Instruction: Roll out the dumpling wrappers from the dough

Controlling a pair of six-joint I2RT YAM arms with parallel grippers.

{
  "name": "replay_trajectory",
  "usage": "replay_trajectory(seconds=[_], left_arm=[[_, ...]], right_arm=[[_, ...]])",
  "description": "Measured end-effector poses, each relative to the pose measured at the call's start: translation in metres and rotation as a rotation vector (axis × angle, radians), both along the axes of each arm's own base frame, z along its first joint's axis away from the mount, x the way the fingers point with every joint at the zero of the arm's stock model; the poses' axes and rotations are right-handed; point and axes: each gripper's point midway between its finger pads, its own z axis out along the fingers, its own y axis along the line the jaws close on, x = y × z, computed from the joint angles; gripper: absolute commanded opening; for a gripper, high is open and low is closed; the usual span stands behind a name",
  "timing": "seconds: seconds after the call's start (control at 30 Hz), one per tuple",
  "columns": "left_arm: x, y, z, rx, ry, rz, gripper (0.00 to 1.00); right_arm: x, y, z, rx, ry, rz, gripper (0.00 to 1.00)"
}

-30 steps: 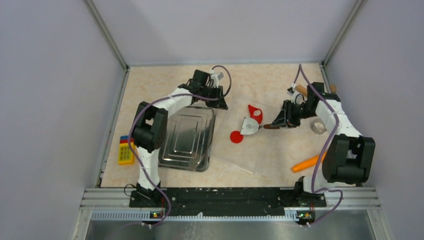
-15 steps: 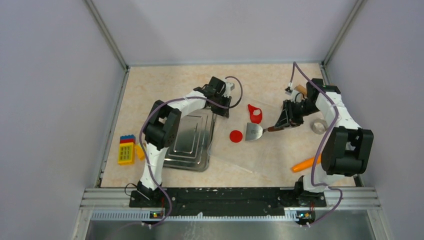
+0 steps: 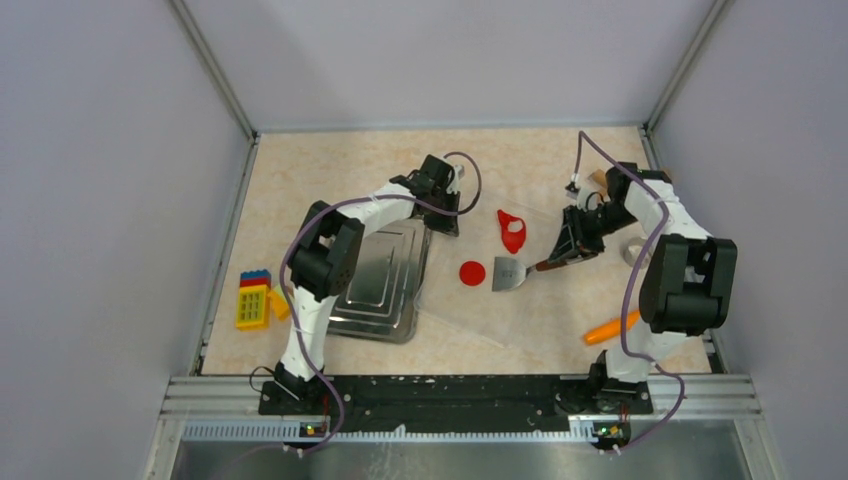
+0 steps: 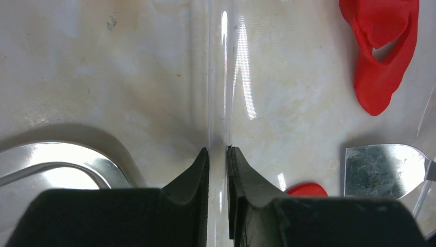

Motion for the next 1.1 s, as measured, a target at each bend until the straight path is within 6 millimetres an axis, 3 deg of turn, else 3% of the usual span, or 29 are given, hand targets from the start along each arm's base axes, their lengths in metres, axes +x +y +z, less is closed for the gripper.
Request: replay_trajectory(seconds=[0.73,1.1], left_arm=[[-0.003,-0.004,0.0,-0.026,0.007,0.044,0.0],[-0.003,-0.004,0.001,-0.027,0.006,0.044,0.0]], right_arm=[[0.003,0.006,-0.014,0.047,0.103,-0.01,0.0],[0.007,0.02,-0.015,0.056,0.108,0.027,0.0]])
